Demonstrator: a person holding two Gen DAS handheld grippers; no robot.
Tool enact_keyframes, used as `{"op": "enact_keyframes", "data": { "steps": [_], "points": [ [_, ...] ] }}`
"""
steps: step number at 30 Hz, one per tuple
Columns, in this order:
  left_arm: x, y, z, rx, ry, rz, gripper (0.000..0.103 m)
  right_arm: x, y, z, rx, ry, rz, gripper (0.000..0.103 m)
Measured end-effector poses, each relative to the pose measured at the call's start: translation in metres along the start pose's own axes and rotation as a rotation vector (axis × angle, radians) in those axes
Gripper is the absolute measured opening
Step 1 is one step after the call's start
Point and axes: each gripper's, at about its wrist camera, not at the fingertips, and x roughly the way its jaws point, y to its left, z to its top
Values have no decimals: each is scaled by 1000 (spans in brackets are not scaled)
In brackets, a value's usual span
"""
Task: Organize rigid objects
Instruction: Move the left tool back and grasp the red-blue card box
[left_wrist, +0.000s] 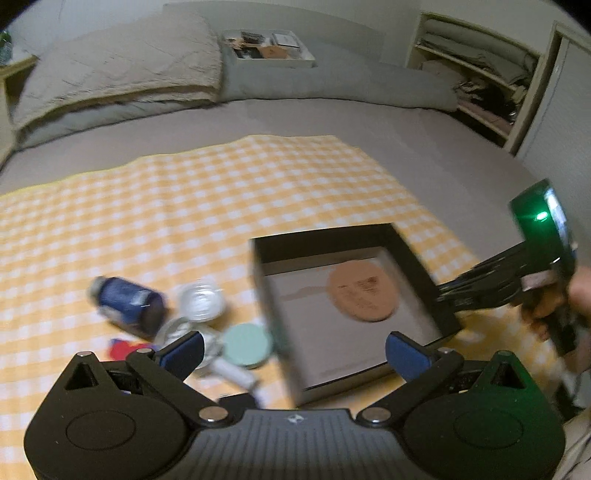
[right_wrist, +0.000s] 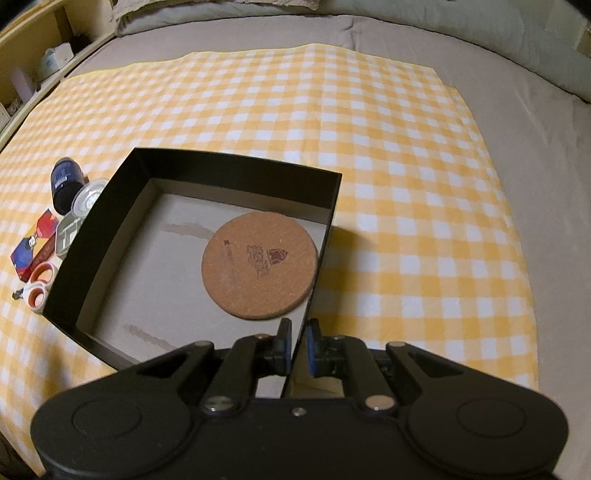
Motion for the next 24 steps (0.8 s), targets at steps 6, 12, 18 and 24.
{"op": "enact_keyframes", "data": {
  "steps": [6, 12, 18, 24],
  "points": [
    [-5, 34, -15, -3, 17, 105, 103, 0, 0, -1, -13, 13, -6, 9],
    [2, 68, -25, -8, 21, 202, 103, 0, 0, -1, -17, 24, -11, 9],
    [22, 95, -24, 10, 66, 238, 103, 2, 2, -2, -31, 45, -23, 9],
    [37, 121, -20, -39, 93, 204, 94, 2, 1, -2, -30, 53, -16, 9]
  ]
}}
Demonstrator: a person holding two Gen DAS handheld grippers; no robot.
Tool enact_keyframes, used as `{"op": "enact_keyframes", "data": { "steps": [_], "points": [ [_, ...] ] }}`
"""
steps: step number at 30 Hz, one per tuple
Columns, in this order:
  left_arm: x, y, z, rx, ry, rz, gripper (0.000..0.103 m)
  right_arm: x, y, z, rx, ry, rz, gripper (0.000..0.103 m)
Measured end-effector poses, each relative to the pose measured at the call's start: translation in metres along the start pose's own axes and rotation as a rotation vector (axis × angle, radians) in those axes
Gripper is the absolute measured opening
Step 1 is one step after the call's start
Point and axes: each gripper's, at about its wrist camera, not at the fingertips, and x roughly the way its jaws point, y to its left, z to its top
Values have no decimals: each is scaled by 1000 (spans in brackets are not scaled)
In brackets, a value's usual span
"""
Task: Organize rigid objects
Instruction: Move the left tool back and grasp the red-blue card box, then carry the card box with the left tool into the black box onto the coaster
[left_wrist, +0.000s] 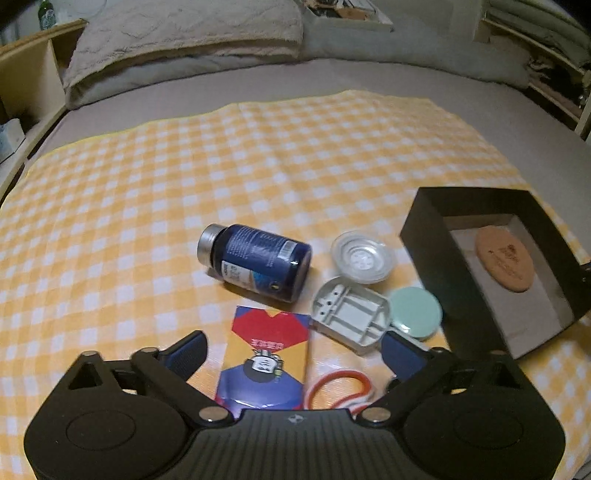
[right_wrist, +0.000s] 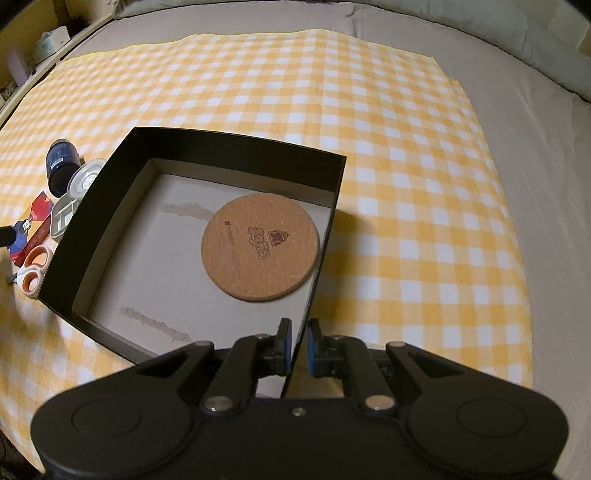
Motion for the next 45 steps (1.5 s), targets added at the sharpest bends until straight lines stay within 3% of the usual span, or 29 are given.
{"op": "enact_keyframes", "data": {
  "steps": [7, 12, 16, 19, 32, 38, 45],
  "points": [
    [25, 11, 5, 36, 81, 52, 74, 2, 0, 1, 2, 4, 7, 9],
    [40, 23, 3, 12, 131, 39, 74, 4, -1, 3, 1, 5, 11, 9],
    [45, 20, 2, 30, 162, 39, 64, 4, -1, 2, -1, 6, 8, 9],
    [53, 14, -1, 45, 201, 31, 64, 5, -1, 4, -6, 8, 6, 9],
    [62, 15, 10, -3, 200, 63, 60, 7, 0, 4, -4, 9, 11, 10],
    [37, 22, 14, -137, 141, 21, 60, 7, 0, 4, -4, 8, 11, 10],
    [5, 16, 24, -222, 67, -61, 60, 8, 3, 6, -8, 8, 1, 9]
  ]
}}
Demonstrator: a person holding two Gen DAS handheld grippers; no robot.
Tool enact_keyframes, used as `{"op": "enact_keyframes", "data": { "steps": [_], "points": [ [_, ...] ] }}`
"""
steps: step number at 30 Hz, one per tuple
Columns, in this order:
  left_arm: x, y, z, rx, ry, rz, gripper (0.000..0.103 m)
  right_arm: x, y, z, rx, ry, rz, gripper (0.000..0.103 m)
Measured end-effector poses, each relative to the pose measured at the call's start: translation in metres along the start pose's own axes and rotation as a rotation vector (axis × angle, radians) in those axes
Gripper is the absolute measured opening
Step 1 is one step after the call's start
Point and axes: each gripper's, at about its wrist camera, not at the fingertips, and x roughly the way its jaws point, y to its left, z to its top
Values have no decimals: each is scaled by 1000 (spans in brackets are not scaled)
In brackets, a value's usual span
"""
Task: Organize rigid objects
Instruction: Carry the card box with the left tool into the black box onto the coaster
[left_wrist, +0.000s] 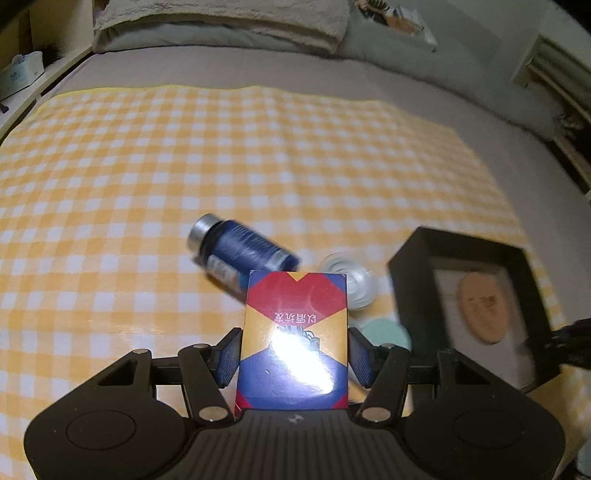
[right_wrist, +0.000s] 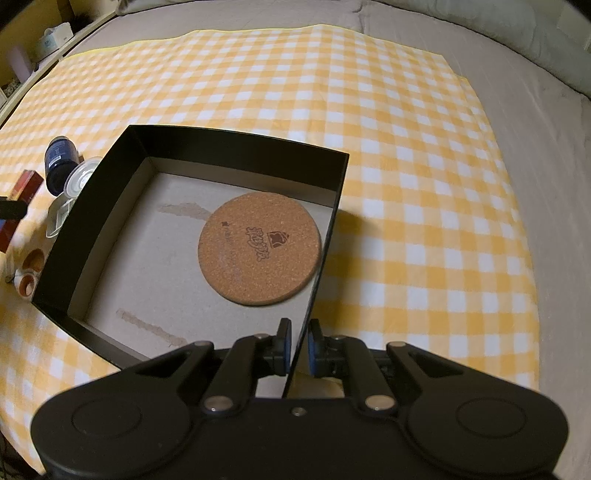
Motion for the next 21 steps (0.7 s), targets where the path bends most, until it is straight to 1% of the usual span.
{"op": "enact_keyframes", "data": {
  "steps": [5, 10, 16, 21],
  "points": [
    [-11, -19, 2, -12, -24, -59, 60, 0, -1, 0, 0, -1, 2, 9],
    [-14, -46, 3, 10, -34, -111, 60, 0, 0, 0, 0, -1, 3, 9],
    [-11, -85, 11, 9, -56, -189, 60, 0, 0, 2, 1, -7, 13, 9],
    [1, -121, 16, 6, -44, -232, 60, -6, -3, -3, -2, -9, 25, 10]
  ]
}}
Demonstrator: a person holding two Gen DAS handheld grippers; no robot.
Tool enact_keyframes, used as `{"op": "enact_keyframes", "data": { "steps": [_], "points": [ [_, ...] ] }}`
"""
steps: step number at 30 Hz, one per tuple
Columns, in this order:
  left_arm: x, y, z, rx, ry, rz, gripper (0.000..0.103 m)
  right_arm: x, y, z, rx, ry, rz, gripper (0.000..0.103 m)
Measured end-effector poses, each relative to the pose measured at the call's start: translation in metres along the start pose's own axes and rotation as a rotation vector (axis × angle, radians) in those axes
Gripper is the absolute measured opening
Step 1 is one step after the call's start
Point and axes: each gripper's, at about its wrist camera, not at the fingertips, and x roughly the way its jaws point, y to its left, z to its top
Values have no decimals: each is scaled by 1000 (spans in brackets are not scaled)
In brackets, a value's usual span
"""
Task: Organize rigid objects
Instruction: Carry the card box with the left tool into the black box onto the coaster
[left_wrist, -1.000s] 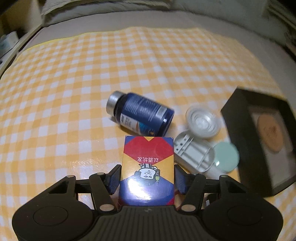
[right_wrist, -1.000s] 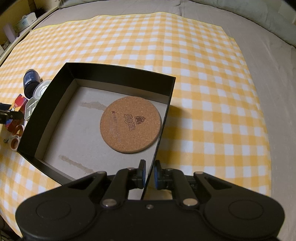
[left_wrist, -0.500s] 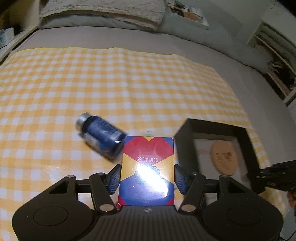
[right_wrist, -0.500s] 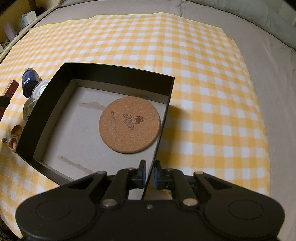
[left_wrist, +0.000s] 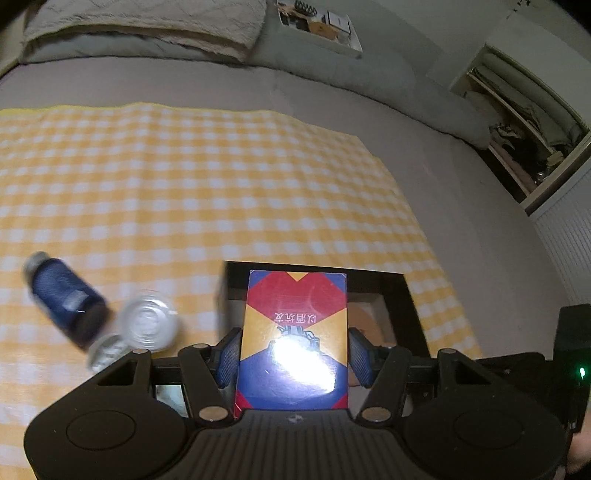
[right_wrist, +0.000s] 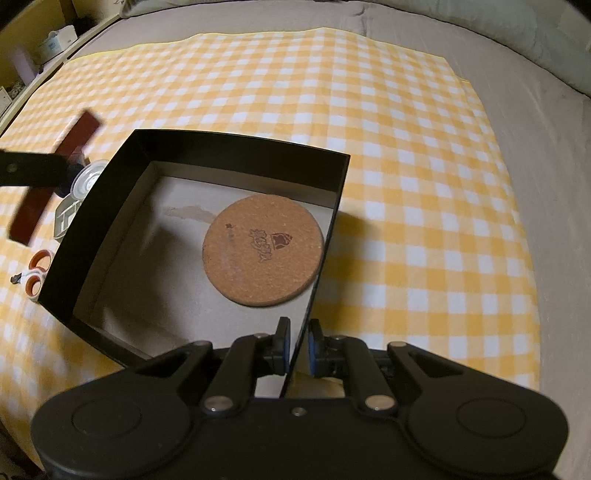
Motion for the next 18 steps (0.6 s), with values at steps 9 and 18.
{"op": "enact_keyframes", "data": {
  "steps": [9, 18],
  "points": [
    [59, -32, -1, -60, 66, -1, 60, -4, -2, -2, 0, -13, 18, 10],
    [104, -52, -5, -104, 77, -14, 60, -6, -2, -5, -7, -18, 30, 11]
  ]
}}
